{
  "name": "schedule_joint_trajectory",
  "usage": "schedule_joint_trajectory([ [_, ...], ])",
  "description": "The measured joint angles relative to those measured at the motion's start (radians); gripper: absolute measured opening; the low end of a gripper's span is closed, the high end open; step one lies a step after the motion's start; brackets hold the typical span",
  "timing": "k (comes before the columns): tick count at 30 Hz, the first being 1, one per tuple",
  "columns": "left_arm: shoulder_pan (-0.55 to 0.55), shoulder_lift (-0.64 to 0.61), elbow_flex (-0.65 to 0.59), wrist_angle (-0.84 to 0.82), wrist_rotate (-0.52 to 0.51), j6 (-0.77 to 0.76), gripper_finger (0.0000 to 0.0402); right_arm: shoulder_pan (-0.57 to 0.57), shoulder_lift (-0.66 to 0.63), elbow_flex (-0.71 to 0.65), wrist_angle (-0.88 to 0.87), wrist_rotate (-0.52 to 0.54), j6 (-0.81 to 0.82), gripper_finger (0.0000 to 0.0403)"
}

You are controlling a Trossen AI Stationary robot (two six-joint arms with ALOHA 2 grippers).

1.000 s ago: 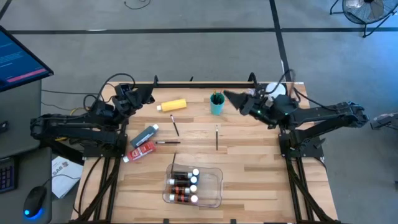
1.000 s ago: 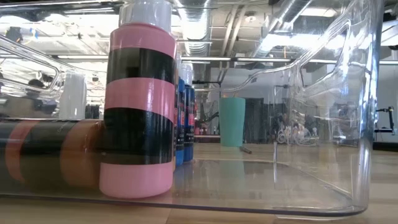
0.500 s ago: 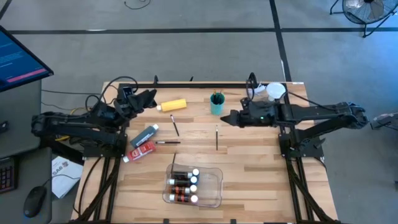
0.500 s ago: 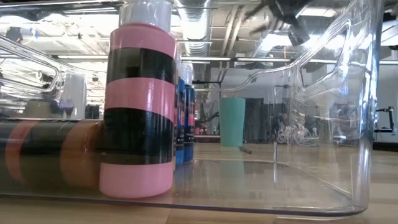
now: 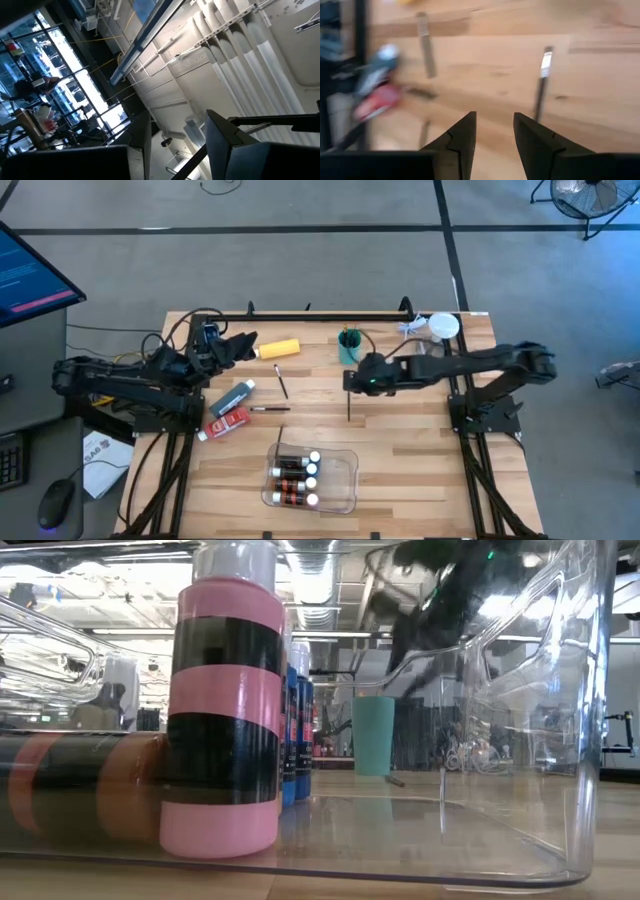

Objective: Pick & Place Paint Supplies
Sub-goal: Put the silver paint brush into the green cup

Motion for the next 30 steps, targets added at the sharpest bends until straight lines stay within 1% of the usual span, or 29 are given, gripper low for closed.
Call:
schedule_joint_trajectory([
  [7,-0.015,0.000,0.000,-0.001,0.000,-0.002,0.0092,0.002,0.162,0.000,0.091,0.138,0.041,0.0124],
  [10,-0.027,0.001,0.000,-0.001,0.000,-0.002,0.0092,-0.002,0.209,0.002,0.117,0.157,0.037,0.0124],
  [16,-0.037,0.002,0.000,-0.001,-0.005,-0.003,0.0092,-0.011,0.296,0.001,0.108,0.158,0.044,0.0124],
  [24,-0.037,0.002,0.000,-0.001,-0.031,-0.010,0.0092,-0.004,0.337,0.001,0.115,0.159,0.044,0.0124],
  [30,-0.037,0.002,0.000,-0.002,-0.041,-0.011,0.0092,-0.005,0.337,0.001,0.115,0.235,0.041,0.0124],
])
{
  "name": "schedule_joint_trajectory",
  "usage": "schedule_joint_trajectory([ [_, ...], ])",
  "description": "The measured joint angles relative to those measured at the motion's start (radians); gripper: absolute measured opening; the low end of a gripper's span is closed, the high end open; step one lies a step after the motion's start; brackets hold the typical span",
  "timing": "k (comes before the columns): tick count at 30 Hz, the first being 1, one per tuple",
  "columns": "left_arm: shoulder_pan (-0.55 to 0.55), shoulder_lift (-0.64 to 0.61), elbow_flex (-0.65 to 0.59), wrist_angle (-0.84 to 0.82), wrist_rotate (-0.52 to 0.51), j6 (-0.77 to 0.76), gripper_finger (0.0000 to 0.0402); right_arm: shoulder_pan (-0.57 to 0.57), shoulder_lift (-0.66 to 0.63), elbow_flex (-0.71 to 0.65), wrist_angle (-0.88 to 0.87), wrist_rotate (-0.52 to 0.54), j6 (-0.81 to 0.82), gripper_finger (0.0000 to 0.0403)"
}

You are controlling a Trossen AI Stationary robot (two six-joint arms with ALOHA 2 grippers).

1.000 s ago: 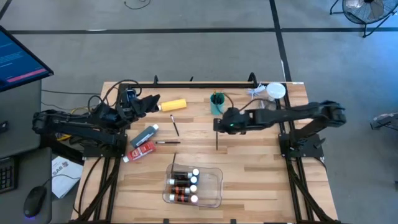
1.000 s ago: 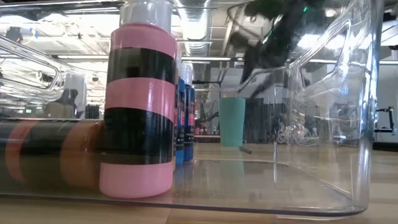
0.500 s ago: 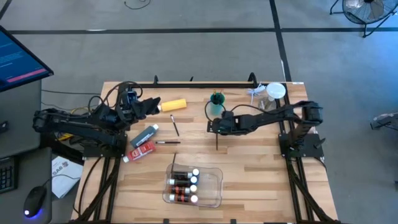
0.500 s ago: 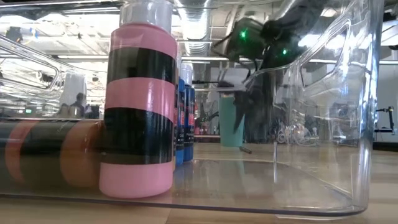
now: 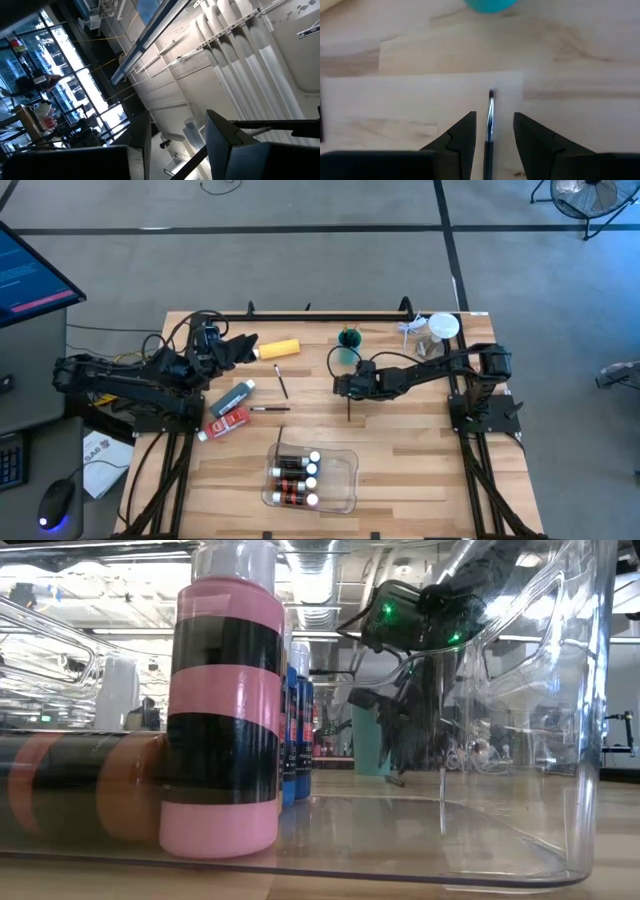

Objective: Pick & Place Paint Supplies
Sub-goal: Put the silver paint brush into the green cup

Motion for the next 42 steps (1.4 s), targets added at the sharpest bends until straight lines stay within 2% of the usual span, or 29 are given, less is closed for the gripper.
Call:
schedule_joint_trajectory([
  [9,0.000,0.000,0.000,-0.002,-0.038,0.000,0.0092,-0.015,0.000,0.000,0.061,0.051,-0.020,0.0124],
  [29,0.001,0.060,0.000,0.002,-0.054,-0.076,0.0092,-0.016,0.002,0.000,0.066,0.052,-0.061,0.0124],
  [35,0.001,0.060,0.000,0.008,-0.054,-0.079,0.0092,-0.015,0.073,0.010,0.122,0.028,-0.059,0.0124],
  [42,0.001,0.060,0.001,0.012,-0.055,-0.079,0.0092,0.009,0.107,0.032,0.105,0.024,-0.056,0.0124],
])
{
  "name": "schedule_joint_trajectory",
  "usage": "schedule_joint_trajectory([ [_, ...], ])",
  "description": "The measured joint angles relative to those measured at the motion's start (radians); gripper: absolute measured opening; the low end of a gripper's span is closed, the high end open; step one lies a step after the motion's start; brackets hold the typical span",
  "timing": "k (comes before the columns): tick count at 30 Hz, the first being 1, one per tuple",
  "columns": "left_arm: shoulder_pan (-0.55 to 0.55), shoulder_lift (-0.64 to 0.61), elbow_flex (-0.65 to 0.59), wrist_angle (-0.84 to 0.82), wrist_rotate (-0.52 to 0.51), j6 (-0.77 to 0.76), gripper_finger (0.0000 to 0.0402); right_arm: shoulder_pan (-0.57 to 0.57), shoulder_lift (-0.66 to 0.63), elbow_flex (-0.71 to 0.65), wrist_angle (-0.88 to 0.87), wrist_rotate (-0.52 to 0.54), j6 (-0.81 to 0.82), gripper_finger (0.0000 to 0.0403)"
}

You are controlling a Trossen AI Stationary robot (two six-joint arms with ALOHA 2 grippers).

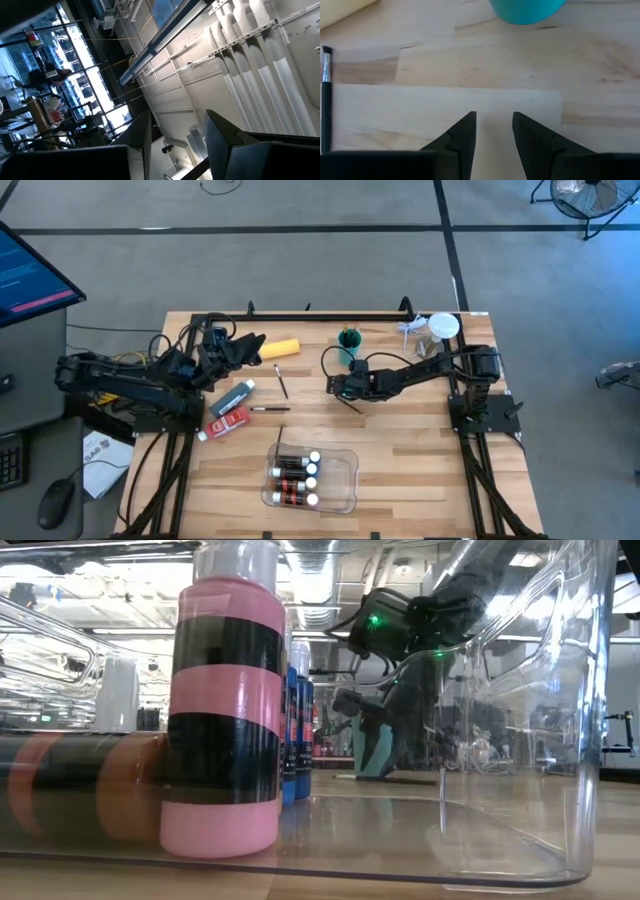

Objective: Pick & Place Paint Supplies
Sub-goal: Put the silver paint brush into the green cup

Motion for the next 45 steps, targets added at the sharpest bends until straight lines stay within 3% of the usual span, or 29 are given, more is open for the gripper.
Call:
schedule_joint_trajectory([
  [4,0.000,0.000,0.000,0.006,-0.001,0.000,0.0092,-0.001,0.003,0.013,-0.011,0.001,-0.047,0.0124],
  [9,0.000,0.000,0.001,0.007,-0.001,0.000,0.0092,-0.004,0.011,0.064,-0.027,-0.034,-0.242,0.0124],
  [17,-0.009,0.000,0.001,0.020,0.016,0.000,0.0092,0.005,0.014,0.198,-0.034,-0.377,-0.754,0.0124],
  [23,-0.022,0.000,0.001,0.022,0.017,0.016,0.0092,0.004,0.012,0.314,-0.281,-0.501,-0.950,0.0124],
  [28,-0.022,0.000,0.001,0.030,0.016,0.016,0.0092,0.005,0.009,0.368,-0.434,-0.504,-1.106,0.0124],
  [33,-0.022,0.000,0.001,0.033,0.004,0.040,0.0092,0.034,0.009,0.373,-0.463,-0.501,-1.260,0.0124],
  [40,-0.023,0.000,0.002,0.050,-0.035,0.108,0.0092,0.088,0.009,0.373,-0.415,-0.458,-1.486,0.0124],
  [45,-0.057,0.000,0.002,0.055,-0.060,0.192,0.0092,0.097,0.009,0.373,-0.370,-0.415,-1.514,0.0124],
])
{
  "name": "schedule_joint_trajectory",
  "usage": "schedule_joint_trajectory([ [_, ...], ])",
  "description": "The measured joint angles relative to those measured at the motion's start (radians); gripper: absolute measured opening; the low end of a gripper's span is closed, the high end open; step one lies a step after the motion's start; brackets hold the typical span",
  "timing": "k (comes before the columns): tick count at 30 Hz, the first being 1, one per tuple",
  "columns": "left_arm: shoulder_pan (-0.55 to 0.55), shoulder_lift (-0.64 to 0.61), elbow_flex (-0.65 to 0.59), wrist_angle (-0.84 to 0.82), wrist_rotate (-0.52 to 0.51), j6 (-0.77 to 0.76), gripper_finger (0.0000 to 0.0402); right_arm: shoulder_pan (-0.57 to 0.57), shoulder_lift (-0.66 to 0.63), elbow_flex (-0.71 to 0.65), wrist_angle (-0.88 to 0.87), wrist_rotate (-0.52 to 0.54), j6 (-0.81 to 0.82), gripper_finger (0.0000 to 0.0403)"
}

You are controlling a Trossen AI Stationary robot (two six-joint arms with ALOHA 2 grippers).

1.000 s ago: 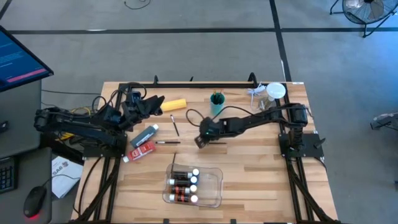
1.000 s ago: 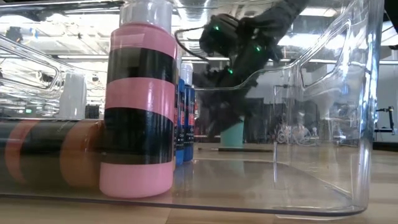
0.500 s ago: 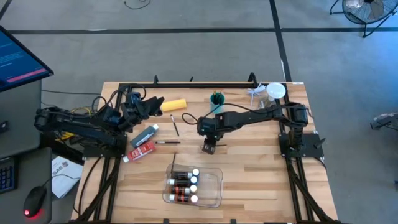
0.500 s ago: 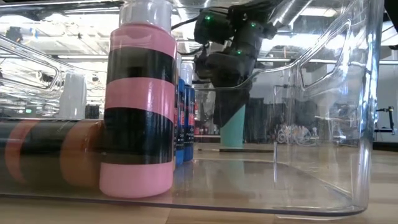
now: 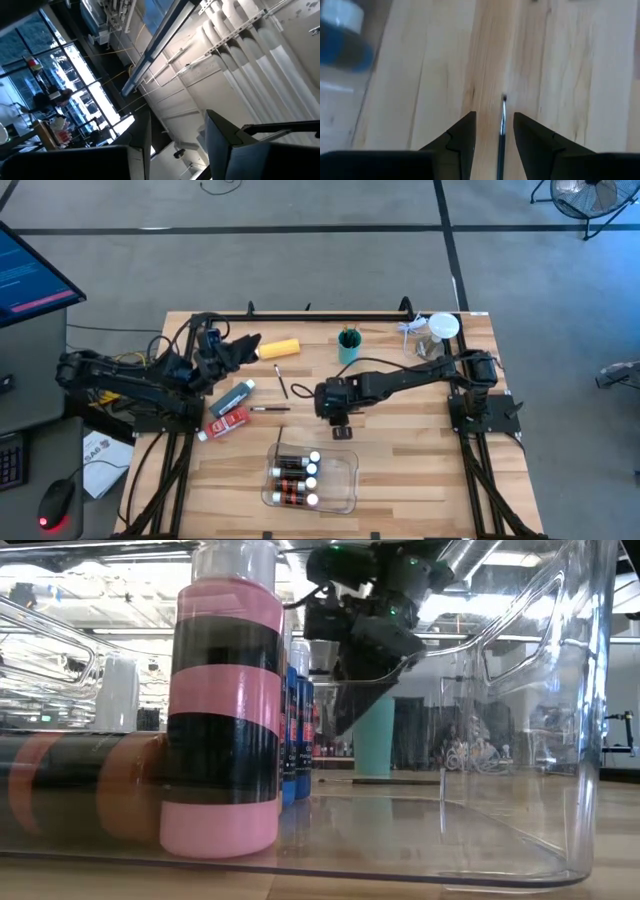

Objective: Pick & Place Paint Supplies
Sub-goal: Put the silver paint brush into the green cup

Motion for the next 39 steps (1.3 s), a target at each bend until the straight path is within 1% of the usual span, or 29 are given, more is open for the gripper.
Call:
schedule_joint_trajectory([
  [4,-0.024,0.000,0.000,0.002,-0.002,0.060,0.0092,-0.009,0.000,-0.001,0.089,0.000,-0.017,0.0124],
  [8,-0.026,0.000,0.000,0.002,-0.002,0.061,0.0092,-0.027,0.000,-0.023,0.185,0.000,-0.021,0.0124],
  [11,-0.026,0.000,0.000,0.003,-0.003,0.055,0.0092,-0.048,-0.002,-0.063,0.248,-0.002,-0.013,0.0124],
  [17,-0.054,0.000,0.000,0.005,-0.013,0.053,0.0092,-0.083,-0.002,-0.126,0.317,-0.003,0.013,0.0124],
  [20,-0.067,0.000,0.000,0.005,-0.032,0.054,0.0092,-0.086,-0.002,-0.159,0.328,-0.008,0.013,0.0124],
  [24,-0.089,0.000,0.000,0.005,-0.065,0.057,0.0092,-0.080,-0.002,-0.193,0.335,-0.054,0.003,0.0124],
  [28,-0.098,0.000,0.000,0.005,-0.073,0.073,0.0092,-0.068,-0.001,-0.224,0.357,-0.055,-0.008,0.0124],
  [30,-0.099,0.000,0.000,0.005,-0.089,0.078,0.0092,-0.064,-0.001,-0.228,0.355,-0.055,-0.005,0.0124],
  [39,-0.099,0.000,0.000,0.005,-0.099,0.082,0.0092,-0.068,-0.001,-0.227,0.366,-0.054,-0.002,0.0124],
])
